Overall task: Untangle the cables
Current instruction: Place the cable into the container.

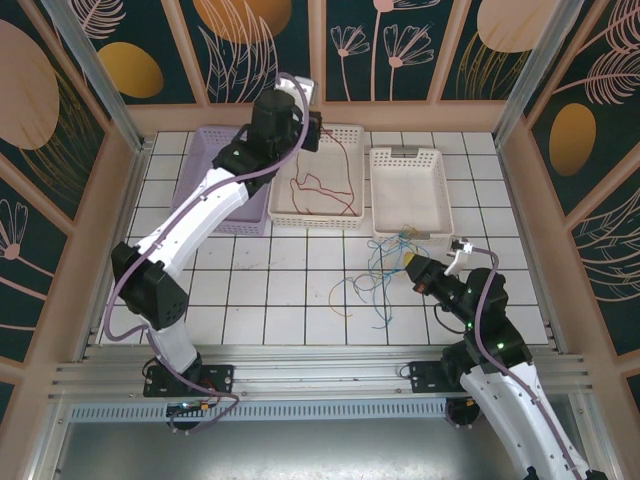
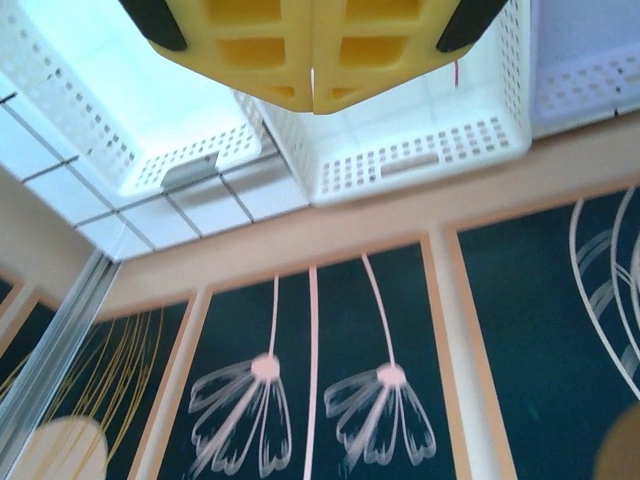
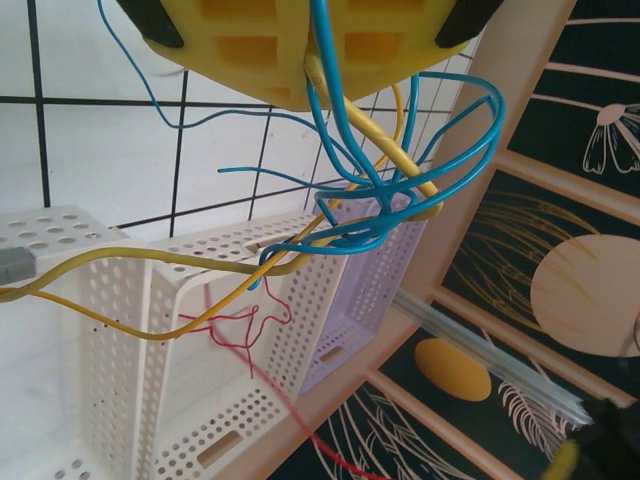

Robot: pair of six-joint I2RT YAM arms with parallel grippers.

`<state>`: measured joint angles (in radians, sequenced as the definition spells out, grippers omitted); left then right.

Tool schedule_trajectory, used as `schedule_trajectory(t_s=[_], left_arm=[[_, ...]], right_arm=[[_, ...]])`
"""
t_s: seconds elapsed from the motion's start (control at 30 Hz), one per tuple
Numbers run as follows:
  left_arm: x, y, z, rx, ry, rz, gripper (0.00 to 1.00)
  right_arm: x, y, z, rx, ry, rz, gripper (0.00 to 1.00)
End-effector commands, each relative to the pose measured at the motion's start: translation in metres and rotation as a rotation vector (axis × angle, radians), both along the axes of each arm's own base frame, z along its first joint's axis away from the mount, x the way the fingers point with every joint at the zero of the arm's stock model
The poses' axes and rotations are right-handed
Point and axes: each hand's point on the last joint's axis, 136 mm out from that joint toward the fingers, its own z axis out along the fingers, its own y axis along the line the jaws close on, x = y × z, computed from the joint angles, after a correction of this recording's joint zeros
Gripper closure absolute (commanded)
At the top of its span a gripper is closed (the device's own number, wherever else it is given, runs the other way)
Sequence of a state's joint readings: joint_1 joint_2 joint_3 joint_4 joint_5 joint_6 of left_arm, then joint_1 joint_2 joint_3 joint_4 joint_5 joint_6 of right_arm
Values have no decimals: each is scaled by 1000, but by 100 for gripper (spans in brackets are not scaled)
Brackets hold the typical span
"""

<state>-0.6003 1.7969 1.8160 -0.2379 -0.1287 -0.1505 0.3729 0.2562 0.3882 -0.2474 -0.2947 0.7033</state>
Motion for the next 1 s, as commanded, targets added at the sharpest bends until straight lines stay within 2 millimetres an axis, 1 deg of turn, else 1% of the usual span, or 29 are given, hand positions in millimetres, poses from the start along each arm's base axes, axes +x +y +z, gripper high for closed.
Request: schedule_trajectory(t_s=[0.0,0.07,0.17,0.3,0.33,0.5,0.57,0.63,0.67,0.7,0.77,0.87,0.97], left_arm=[[16,-12,-33,-19,31,-4,100],[24,-18,-65,-1,85,-6,100],[35,-18,-102,31,134,28,100],[46,-17,-146,66,204,45,100],[49,-15,-158,72,223,57,100],[61,14,-199,38,309,121,100],[63,17,-214,43,345,118,100],[63,12,-223,45,373,97,99],[61,9,-225,40,382,84,96],[61,7,-226,34,387,77,91],[59,6,-226,25,395,66,75],[56,3,-227,26,407,40,62],[54,3,-224,46,409,33,52]], right_arm=[[-5,7,33,19,-109,60,100],[-6,8,34,18,-108,67,100],[-7,9,35,14,-111,77,100],[-8,9,36,5,-113,77,100],[-8,9,37,2,-115,76,100],[-10,7,43,-3,-125,71,100],[-9,7,43,-2,-124,68,100],[-8,6,44,0,-123,61,100],[-8,6,44,1,-121,59,100],[-8,6,45,3,-124,59,100],[-9,6,48,10,-127,61,100],[-10,7,52,22,-132,67,100],[-11,7,54,26,-134,68,100]])
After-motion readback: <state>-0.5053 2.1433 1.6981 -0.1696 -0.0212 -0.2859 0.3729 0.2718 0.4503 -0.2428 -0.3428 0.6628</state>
